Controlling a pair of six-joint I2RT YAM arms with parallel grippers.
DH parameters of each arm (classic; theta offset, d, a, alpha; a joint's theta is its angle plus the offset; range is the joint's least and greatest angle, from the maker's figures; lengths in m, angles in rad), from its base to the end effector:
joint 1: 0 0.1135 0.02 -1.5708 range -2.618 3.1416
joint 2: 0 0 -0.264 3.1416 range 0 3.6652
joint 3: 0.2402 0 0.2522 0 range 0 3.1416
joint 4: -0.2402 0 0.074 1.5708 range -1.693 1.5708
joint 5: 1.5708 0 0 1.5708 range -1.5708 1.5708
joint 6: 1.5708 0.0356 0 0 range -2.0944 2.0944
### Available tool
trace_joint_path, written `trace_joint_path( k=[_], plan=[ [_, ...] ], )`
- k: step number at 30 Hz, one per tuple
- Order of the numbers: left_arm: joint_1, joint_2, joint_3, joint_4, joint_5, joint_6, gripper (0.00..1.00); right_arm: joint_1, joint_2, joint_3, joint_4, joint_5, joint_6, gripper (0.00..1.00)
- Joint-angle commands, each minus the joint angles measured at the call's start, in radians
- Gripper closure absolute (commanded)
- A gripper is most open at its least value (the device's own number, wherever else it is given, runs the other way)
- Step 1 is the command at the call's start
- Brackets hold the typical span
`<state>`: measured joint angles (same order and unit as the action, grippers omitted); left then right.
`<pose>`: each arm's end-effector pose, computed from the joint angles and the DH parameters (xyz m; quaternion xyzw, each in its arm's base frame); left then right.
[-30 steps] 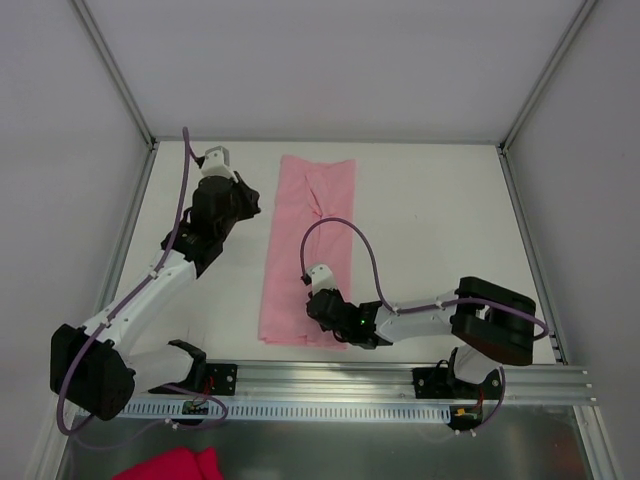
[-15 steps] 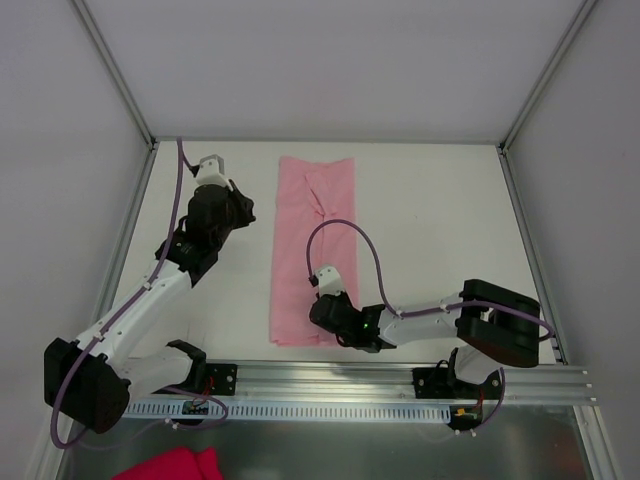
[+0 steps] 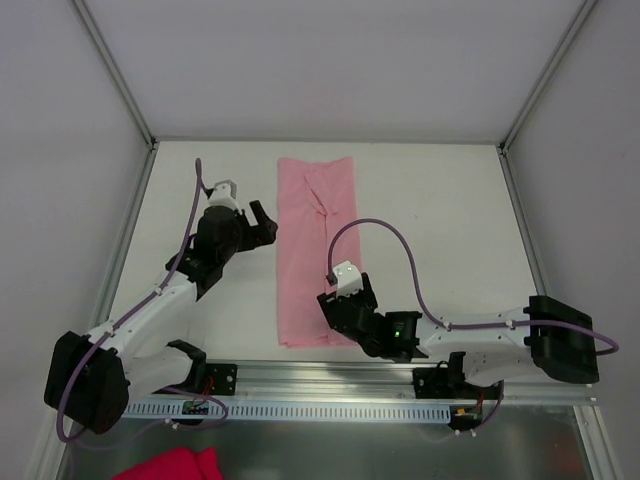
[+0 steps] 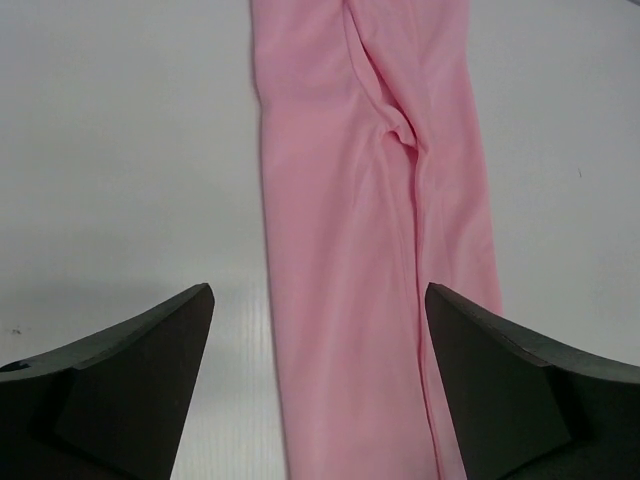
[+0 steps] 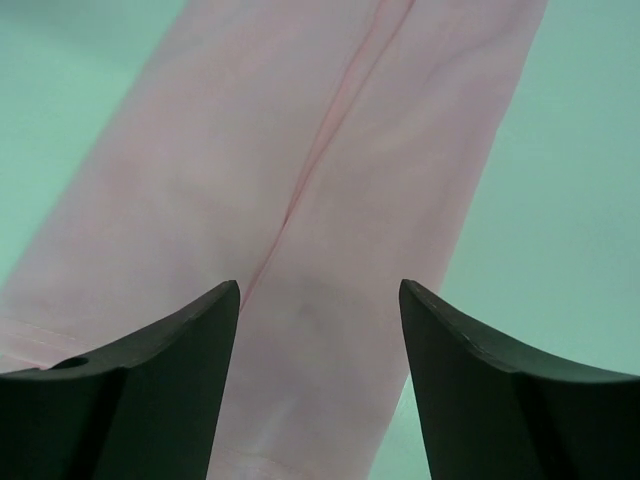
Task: Fold and stack the t-shirts
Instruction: Grab the bottom of the folded rectangular tshirt with both arms
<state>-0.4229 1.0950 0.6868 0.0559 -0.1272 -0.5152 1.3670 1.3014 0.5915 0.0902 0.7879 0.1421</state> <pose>0.2301 -0.0986 0.2683 -0.0741 0.8159 -0.2117 0.5330 0.0764 0.2449 0.1963 -0.3281 0.7728 0.0409 0.5418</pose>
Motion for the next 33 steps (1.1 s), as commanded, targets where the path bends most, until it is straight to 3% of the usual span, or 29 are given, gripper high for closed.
trace_joint_path(
  k=[1, 3, 5, 12, 15, 19, 24, 31, 33],
  plan=[
    [-0.019, -0.108, -0.062, 0.084, -0.004, -0.018, 0.11, 0.029, -0.053, -0.018, 0.029, 0.125, -0.007, 0.29],
    [-0.078, -0.164, -0.108, 0.091, -0.063, -0.028, 0.16, 0.033, -0.047, -0.018, 0.002, 0.14, 0.011, 0.29],
    [-0.129, -0.225, -0.167, 0.087, -0.135, -0.057, 0.28, 0.04, -0.036, -0.016, -0.03, 0.145, 0.051, 0.31],
    [-0.431, -0.217, -0.26, 0.042, -0.38, -0.153, 0.46, 0.067, -0.062, -0.015, -0.236, 0.262, 0.233, 0.33],
    [-0.484, -0.28, -0.329, 0.006, -0.443, -0.218, 0.51, 0.067, -0.112, -0.054, -0.309, 0.319, 0.355, 0.33],
    [-0.576, -0.408, -0.432, -0.034, -0.479, -0.319, 0.54, 0.067, -0.191, -0.1, -0.414, 0.372, 0.49, 0.33],
    [-0.721, -0.461, -0.455, -0.145, -0.575, -0.422, 0.54, 0.067, -0.274, -0.142, -0.417, 0.352, 0.527, 0.33],
    [-0.93, -0.344, -0.417, -0.257, -0.725, -0.614, 0.54, 0.067, -0.284, -0.15, -0.478, 0.289, 0.605, 0.32],
    [-0.97, -0.296, -0.391, -0.378, -0.787, -0.718, 0.55, 0.066, -0.295, -0.165, -0.507, 0.286, 0.66, 0.32]
  ],
)
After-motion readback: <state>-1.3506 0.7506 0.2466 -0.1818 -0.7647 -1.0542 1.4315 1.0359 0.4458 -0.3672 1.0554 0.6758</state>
